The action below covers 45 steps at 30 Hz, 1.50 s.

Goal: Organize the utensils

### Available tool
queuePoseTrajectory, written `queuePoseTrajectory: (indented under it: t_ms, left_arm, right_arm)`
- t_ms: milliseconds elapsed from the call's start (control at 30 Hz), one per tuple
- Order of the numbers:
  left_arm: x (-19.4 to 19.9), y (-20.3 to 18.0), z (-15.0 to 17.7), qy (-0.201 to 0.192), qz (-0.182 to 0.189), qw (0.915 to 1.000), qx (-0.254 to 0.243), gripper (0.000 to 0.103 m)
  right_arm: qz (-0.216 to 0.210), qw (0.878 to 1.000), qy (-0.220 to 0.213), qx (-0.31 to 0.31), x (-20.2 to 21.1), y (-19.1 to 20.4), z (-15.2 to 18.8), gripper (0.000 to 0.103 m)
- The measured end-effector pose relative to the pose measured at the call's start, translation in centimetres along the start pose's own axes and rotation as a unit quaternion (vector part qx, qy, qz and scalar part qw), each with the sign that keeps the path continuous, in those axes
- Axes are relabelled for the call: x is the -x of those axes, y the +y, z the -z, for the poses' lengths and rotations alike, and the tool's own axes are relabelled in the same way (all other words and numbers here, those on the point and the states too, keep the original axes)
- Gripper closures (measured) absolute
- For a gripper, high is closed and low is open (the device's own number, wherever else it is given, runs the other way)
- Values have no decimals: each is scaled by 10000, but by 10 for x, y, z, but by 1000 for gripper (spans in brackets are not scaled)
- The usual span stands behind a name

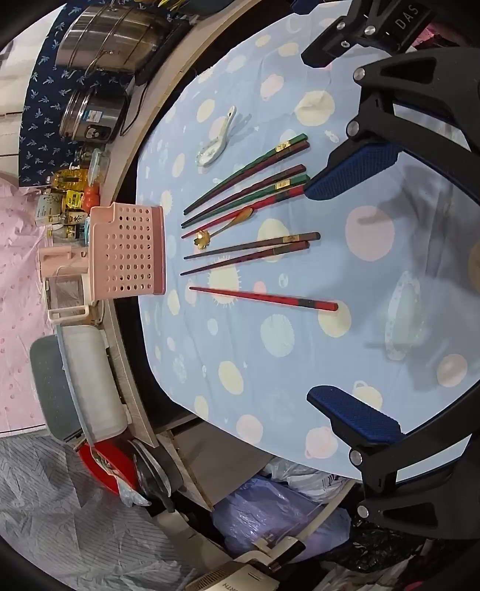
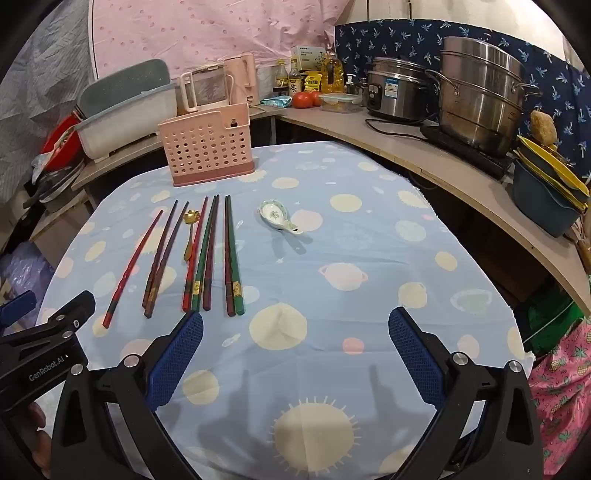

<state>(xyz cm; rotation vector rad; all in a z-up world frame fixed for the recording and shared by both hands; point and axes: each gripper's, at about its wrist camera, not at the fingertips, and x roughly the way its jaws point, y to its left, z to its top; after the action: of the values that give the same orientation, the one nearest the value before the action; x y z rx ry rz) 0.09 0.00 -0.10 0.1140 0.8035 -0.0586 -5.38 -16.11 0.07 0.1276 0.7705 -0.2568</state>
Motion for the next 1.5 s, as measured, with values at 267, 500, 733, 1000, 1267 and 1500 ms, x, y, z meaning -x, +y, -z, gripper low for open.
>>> queuePoseTrajectory:
  t_ms: [267,500,733,1000,1267,1500]
  left_arm:
    - [-5,2,1,-36,2,10000,34,7]
    - [1,4,2,-49,41,10000,35,7]
    - [1,4,1,-45,22,10000,37,7]
    - [3,6,0,-70,15,10000,32,7]
    - [4,7,0,-68,18,10000,26,7]
    - [4,6,1,-76,5,10000,30,7]
  right_arm:
    - [110,9999,-71,63,3,3,1,7]
    - [96,9999,-106,63,3,3,2,7]
    - [93,9999,-120,41,5,2,1,7]
    - [99,9999,-114,38,5,3,1,7]
    - [90,9999,-110,46,5,3,1,7]
    - [89,9999,-121,40,5,3,2,7]
